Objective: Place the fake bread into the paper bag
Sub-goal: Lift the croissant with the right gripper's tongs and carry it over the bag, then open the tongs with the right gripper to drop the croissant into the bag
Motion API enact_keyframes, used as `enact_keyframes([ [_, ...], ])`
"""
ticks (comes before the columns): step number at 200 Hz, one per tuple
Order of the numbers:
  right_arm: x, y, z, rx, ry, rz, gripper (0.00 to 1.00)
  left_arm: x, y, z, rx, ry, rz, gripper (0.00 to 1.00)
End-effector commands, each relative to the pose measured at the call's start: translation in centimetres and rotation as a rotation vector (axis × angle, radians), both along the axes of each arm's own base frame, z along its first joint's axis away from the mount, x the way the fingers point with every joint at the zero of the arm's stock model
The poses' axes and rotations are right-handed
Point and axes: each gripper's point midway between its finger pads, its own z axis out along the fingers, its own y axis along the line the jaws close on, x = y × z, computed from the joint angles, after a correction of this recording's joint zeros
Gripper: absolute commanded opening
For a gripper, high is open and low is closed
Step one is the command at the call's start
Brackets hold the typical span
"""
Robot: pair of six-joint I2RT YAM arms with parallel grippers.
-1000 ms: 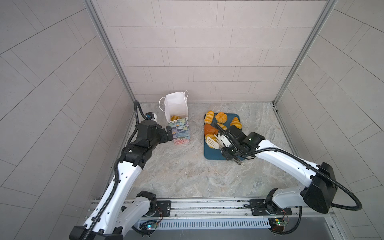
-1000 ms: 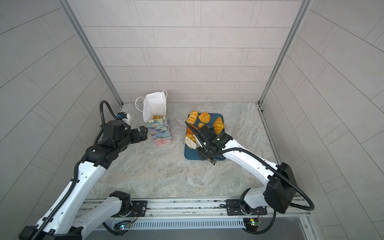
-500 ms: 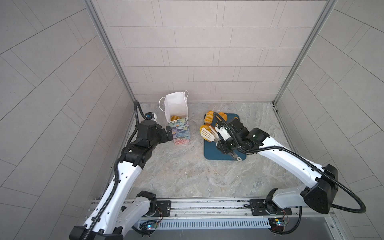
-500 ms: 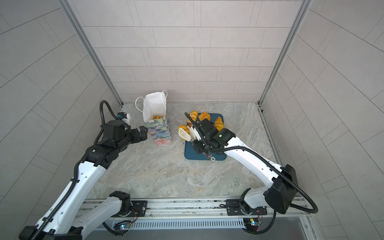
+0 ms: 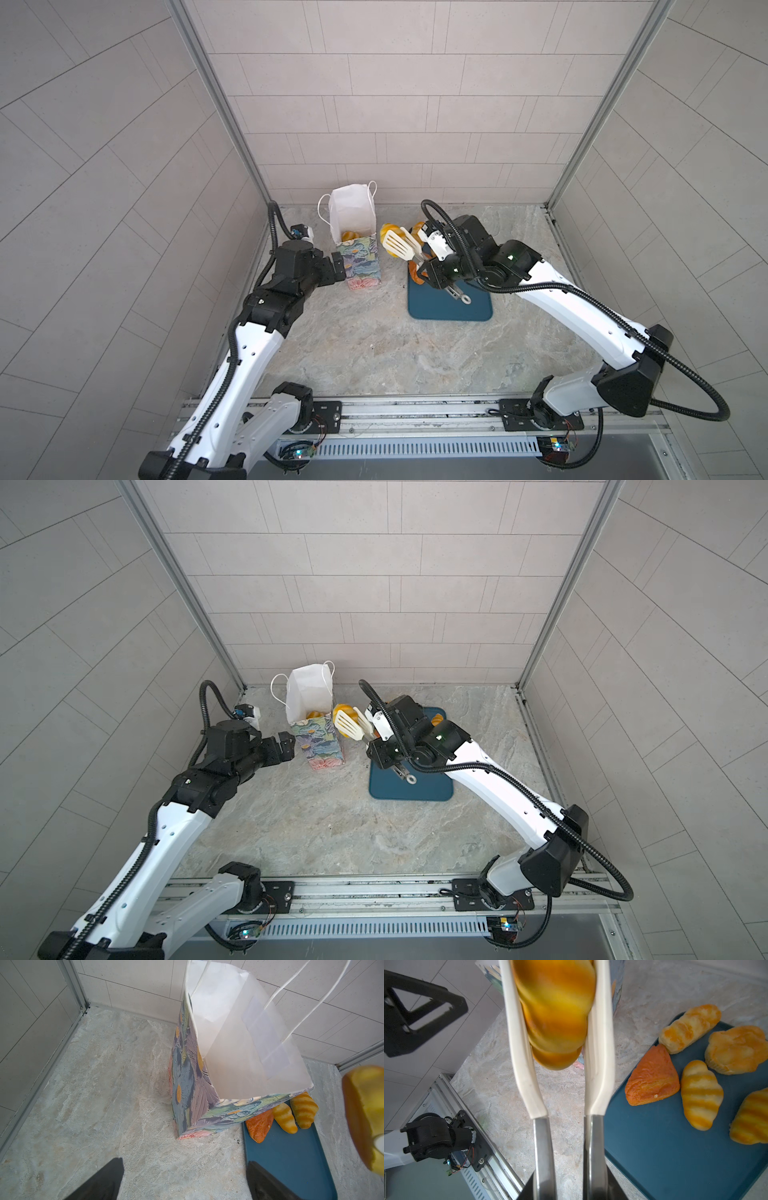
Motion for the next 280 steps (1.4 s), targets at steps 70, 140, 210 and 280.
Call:
enact_keyframes([
  [70, 2.5, 4.9, 5.4, 0.071, -0.108, 0.11, 0.39, 0.0, -0.2, 0.7, 0.009, -0.01, -0.012, 1.0],
  [140, 6.0, 7.4, 5.3, 0.047, -0.128, 0.095, 0.4, 0.0, -0.1, 0.7, 0.011, -0.01, -0.009, 1.0],
  [210, 8.7, 8.1, 4.2, -0.007, -0.118, 0.043, 0.41, -0.3, 0.2, 0.6, 0.021, -0.013, 0.0, 1.0],
  [280, 9.5, 7.8, 3.7, -0.045, -0.121, 0.019, 0.52, -0.4, 0.5, 0.5, 0.032, -0.009, 0.008, 1.0],
])
